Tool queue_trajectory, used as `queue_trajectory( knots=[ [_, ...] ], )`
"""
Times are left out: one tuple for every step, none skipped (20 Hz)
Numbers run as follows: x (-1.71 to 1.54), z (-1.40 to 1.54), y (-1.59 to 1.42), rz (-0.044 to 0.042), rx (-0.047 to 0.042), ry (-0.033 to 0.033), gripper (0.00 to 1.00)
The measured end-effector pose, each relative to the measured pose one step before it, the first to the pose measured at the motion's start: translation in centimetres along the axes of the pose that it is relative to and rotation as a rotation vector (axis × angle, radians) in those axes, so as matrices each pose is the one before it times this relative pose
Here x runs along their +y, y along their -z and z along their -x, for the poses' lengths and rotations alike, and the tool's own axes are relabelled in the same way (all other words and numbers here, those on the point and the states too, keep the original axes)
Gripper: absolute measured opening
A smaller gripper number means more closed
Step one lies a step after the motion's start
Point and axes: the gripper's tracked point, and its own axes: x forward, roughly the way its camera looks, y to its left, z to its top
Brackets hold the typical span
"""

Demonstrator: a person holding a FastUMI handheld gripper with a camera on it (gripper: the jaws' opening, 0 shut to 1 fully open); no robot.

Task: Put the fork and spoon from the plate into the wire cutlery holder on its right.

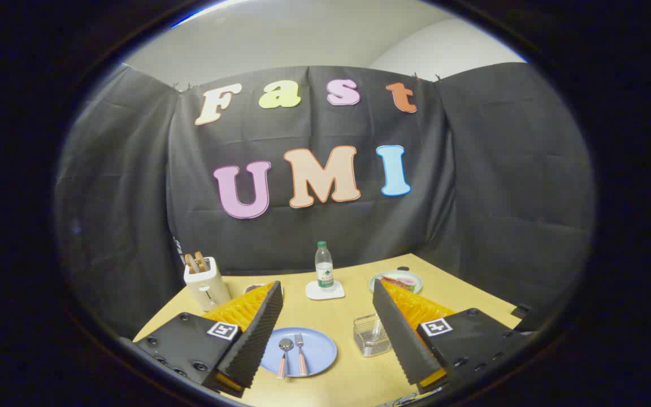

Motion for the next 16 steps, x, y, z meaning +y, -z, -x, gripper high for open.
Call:
queue_trajectory(
  knots=[
    [-0.012,0.092,0.010,0.00064,-0.00113,0.00100,1.00],
    [-0.012,0.142,0.007,0.00425,0.00104,0.00238,1.00],
    [-0.112,0.225,0.013,0.00657,-0.00074,0.00337,1.00],
    [0.034,0.221,-0.084,0.00610,-0.00043,0.00013,1.00],
    [0.001,0.120,0.015,0.00453,-0.00121,0.00015,1.00],
    [0.029,0.175,-0.102,0.00380,-0.00147,-0.00104,1.00],
    [0.001,0.233,-0.007,0.00428,-0.00149,-0.00052,1.00],
    [0.021,0.135,0.010,0.00354,-0.00171,-0.00035,1.00],
    [0.079,0.052,0.028,0.00200,-0.00070,-0.00102,1.00],
    [0.103,0.080,0.094,-0.00058,0.00085,-0.00123,1.00],
    [0.126,0.038,0.139,-0.00255,0.00040,-0.00204,1.00],
    [0.214,0.084,0.055,-0.00341,0.00052,-0.00363,1.00],
    [0.170,-0.078,0.265,-0.00127,0.00217,-0.00214,1.00],
    [0.224,0.071,0.124,0.00099,0.00184,-0.00231,1.00],
    [0.079,0.003,0.189,0.00127,0.00183,-0.00163,1.00],
    [0.081,0.054,0.173,0.00031,0.00340,-0.00237,1.00]
  ],
)
